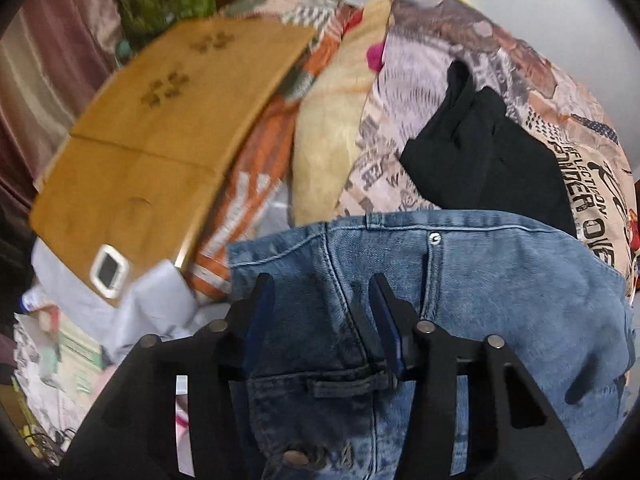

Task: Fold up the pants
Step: 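Grasp the blue jeans waistband with both grippers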

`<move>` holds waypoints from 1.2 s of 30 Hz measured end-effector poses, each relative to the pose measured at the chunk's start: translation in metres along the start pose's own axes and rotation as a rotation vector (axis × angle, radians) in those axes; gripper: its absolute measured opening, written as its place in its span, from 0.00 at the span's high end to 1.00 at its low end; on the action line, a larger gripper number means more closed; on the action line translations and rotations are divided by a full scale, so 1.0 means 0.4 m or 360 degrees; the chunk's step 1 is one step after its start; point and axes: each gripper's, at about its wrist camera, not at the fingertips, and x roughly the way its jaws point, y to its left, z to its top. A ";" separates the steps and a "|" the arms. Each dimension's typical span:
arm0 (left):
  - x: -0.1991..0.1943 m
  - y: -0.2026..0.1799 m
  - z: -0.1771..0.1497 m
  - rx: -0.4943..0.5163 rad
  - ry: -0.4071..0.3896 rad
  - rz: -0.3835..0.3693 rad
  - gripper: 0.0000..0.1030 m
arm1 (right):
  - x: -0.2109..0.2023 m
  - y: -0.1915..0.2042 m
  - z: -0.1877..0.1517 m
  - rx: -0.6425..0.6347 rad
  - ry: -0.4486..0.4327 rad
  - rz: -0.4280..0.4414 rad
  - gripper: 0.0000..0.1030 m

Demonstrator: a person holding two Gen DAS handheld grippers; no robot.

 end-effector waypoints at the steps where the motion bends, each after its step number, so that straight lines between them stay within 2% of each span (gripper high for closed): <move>1: 0.015 0.001 0.001 -0.0005 0.0022 -0.0009 0.52 | 0.018 -0.006 0.003 0.0002 0.0026 0.0021 0.13; 5: 0.063 -0.012 -0.003 0.0003 0.0055 -0.0017 0.52 | 0.089 -0.020 0.004 -0.0001 0.0144 0.0082 0.22; 8: 0.071 -0.028 -0.002 0.0032 0.0029 -0.0037 0.58 | 0.136 -0.017 -0.007 -0.0023 0.0240 0.0111 0.32; 10: 0.067 -0.034 -0.008 0.0054 -0.0004 -0.0040 0.64 | 0.144 -0.020 -0.011 -0.0048 0.0234 0.0105 0.32; 15: 0.053 -0.036 -0.023 0.0087 -0.0055 0.0009 0.77 | 0.123 -0.026 -0.032 -0.0030 0.0196 0.0142 0.46; 18: 0.038 -0.039 -0.028 0.0099 -0.0054 0.0007 0.88 | 0.112 -0.028 -0.042 -0.0022 0.0195 0.0117 0.56; 21: 0.023 -0.042 -0.037 0.0106 -0.0050 0.0019 0.91 | 0.107 -0.025 -0.046 -0.0025 0.0231 0.0104 0.67; 23: 0.015 -0.042 -0.044 0.0096 -0.0053 0.0013 0.92 | 0.108 -0.019 -0.058 -0.0036 0.0288 0.0120 0.83; 24: 0.008 -0.039 -0.047 0.0087 -0.0056 0.0005 0.92 | 0.111 -0.017 -0.069 -0.0044 0.0318 0.0138 0.85; 28: -0.033 -0.036 -0.049 0.0064 -0.0097 -0.0018 0.93 | 0.084 -0.004 -0.086 -0.0069 0.0239 0.0094 0.90; 36: -0.180 -0.057 -0.018 0.0110 -0.0291 -0.0014 0.94 | -0.046 -0.022 -0.014 0.0006 -0.0020 0.0000 0.93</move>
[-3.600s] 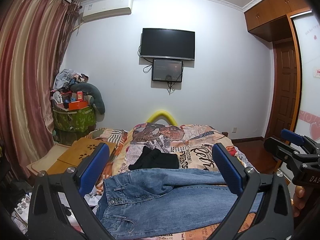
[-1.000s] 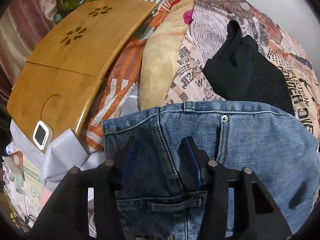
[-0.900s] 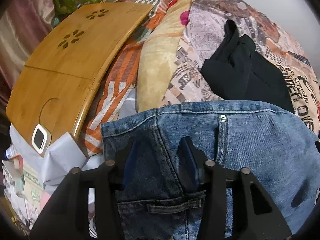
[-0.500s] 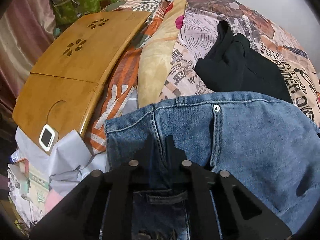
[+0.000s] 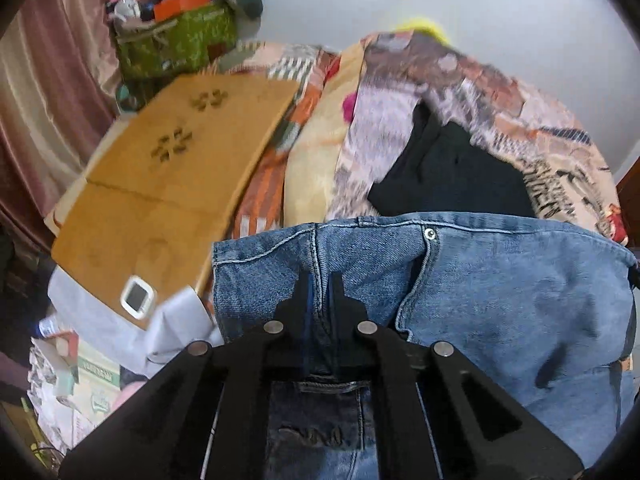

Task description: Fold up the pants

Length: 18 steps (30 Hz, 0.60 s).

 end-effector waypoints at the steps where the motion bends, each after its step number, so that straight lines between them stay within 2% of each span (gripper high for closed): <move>1: -0.017 -0.001 0.003 0.0002 -0.0024 -0.0012 0.94 | -0.020 -0.004 0.006 0.0019 -0.0028 0.0003 0.93; 4: -0.070 -0.005 0.003 0.0010 -0.0078 -0.0048 0.94 | -0.081 -0.004 0.006 0.0030 -0.0087 0.0012 0.93; 9: -0.097 0.001 -0.043 0.0051 -0.0068 -0.0039 0.94 | -0.158 0.024 -0.050 0.0015 -0.0102 0.0065 0.93; 18: -0.132 0.059 -0.155 -0.0067 -0.0033 -0.0086 0.94 | -0.259 0.102 -0.181 0.0009 -0.0100 0.0182 0.93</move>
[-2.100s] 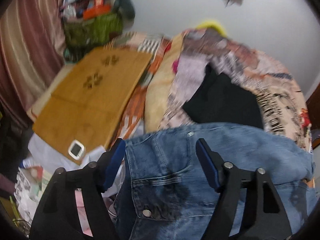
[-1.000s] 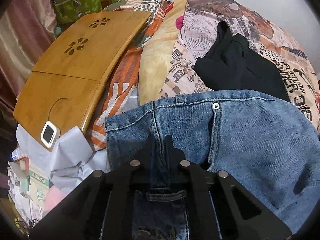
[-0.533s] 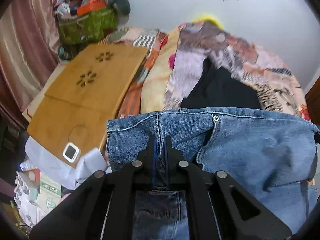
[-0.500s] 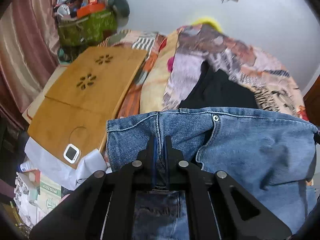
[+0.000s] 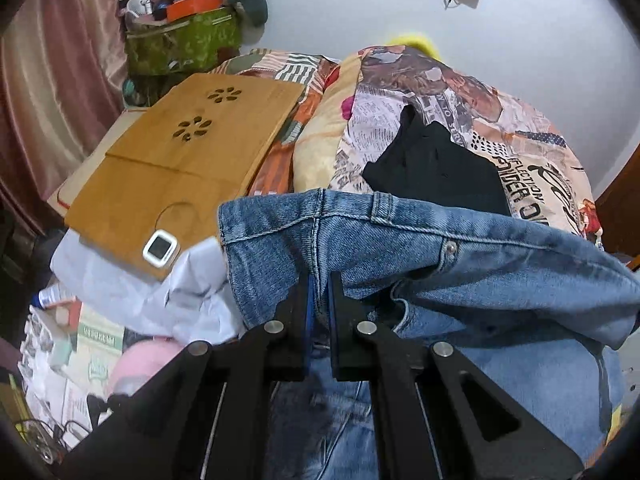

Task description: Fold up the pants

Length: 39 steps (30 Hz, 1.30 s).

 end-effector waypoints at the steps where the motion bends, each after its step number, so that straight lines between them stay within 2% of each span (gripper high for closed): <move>1: -0.008 0.000 -0.012 0.0000 -0.0003 -0.0003 0.94 | -0.007 0.006 -0.013 0.0005 0.0004 0.0006 0.93; 9: -0.072 0.014 -0.131 -0.0008 0.0009 -0.0030 0.94 | -0.060 0.056 -0.121 0.0026 0.0043 0.0017 0.93; 18: -0.067 0.029 -0.264 -0.0028 0.0134 -0.0010 0.94 | -0.087 0.074 -0.184 0.0107 0.0071 0.0046 0.93; 25: -0.058 0.034 -0.313 -0.0035 0.0218 -0.0028 0.93 | -0.091 0.088 -0.231 0.0184 0.0124 0.0075 0.93; 31: -0.104 0.041 -0.306 -0.0035 0.0196 0.0027 0.91 | -0.083 0.089 -0.242 0.0200 0.0166 0.0118 0.90; 34: -0.141 0.041 -0.285 -0.0043 0.0155 0.0028 0.84 | -0.094 0.083 -0.234 0.0203 0.0176 0.0147 0.89; 35: -0.153 0.040 -0.277 -0.0039 0.0134 0.0035 0.79 | -0.101 0.080 -0.230 0.0192 0.0181 0.0154 0.88; 37: -0.177 0.032 -0.256 -0.0023 0.0083 0.0055 0.64 | -0.112 0.074 -0.224 0.0181 0.0186 0.0149 0.86; 39: -0.197 0.015 -0.229 -0.0005 0.0022 0.0049 0.49 | -0.130 0.063 -0.214 0.0179 0.0173 0.0127 0.78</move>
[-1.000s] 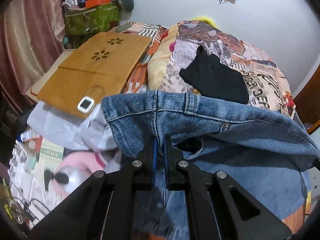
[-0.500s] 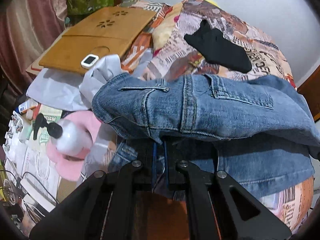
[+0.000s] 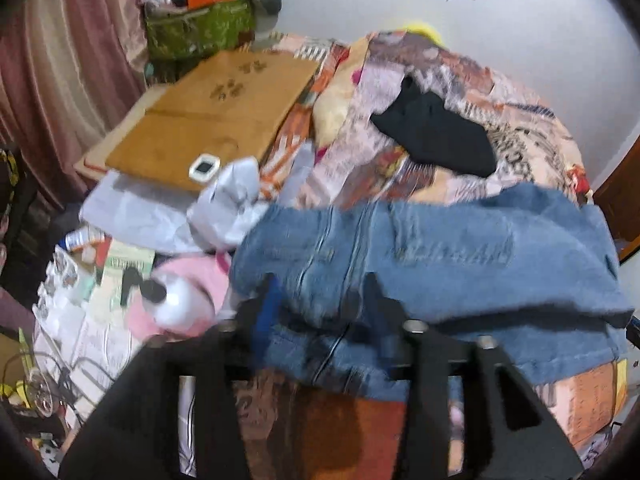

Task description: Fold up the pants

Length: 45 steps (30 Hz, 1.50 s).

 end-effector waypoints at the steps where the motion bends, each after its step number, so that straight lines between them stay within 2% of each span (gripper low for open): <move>1: -0.006 -0.010 0.013 0.0012 -0.0022 -0.0004 0.48 | -0.008 -0.004 0.004 0.0002 -0.0015 -0.0016 0.71; 2: -0.012 -0.023 0.030 0.0032 -0.0045 -0.0008 0.47 | -0.018 -0.012 0.010 0.0006 -0.0037 -0.0039 0.65; 5: -0.011 -0.067 0.077 0.0085 -0.0076 -0.0024 0.33 | -0.047 -0.045 0.027 0.0035 -0.0104 -0.0106 0.52; 8: -0.003 -0.117 0.121 0.0149 -0.0111 -0.0043 0.28 | -0.067 -0.103 0.053 0.0096 -0.0170 -0.0207 0.47; 12: 0.023 -0.188 0.179 0.0223 -0.0132 -0.0074 0.13 | -0.066 -0.184 0.092 0.0189 -0.0200 -0.0324 0.44; 18: 0.085 -0.288 0.256 0.0332 -0.0111 -0.0101 0.09 | -0.020 -0.335 0.153 0.0357 -0.0188 -0.0451 0.44; 23: 0.153 -0.349 0.294 0.0353 -0.0048 -0.0149 0.09 | 0.029 -0.446 0.194 0.0505 -0.0194 -0.0490 0.44; 32: 0.258 -0.425 0.299 0.0424 0.0065 -0.0132 0.09 | 0.165 -0.594 0.259 0.0677 -0.0117 -0.0494 0.45; 33: 0.270 -0.431 0.297 0.0429 0.0082 -0.0132 0.09 | 0.182 -0.605 0.263 0.0684 -0.0102 -0.0501 0.46; 36: 0.292 -0.438 0.288 0.0434 0.0117 -0.0135 0.09 | 0.226 -0.633 0.270 0.0703 -0.0049 -0.0507 0.60; 38: 0.303 -0.442 0.283 0.0437 0.0140 -0.0132 0.09 | 0.246 -0.646 0.271 0.0722 -0.0025 -0.0494 0.81; 39: 0.310 -0.445 0.279 0.0442 0.0157 -0.0124 0.09 | 0.251 -0.650 0.270 0.0734 -0.0025 -0.0495 0.86; 41: 0.313 -0.450 0.274 0.0454 0.0169 -0.0114 0.09 | 0.246 -0.650 0.266 0.0741 -0.0050 -0.0484 0.92; 45: 0.300 -0.464 0.269 0.0481 0.0167 -0.0117 0.09 | 0.195 -0.636 0.262 0.0706 -0.0131 -0.0520 0.95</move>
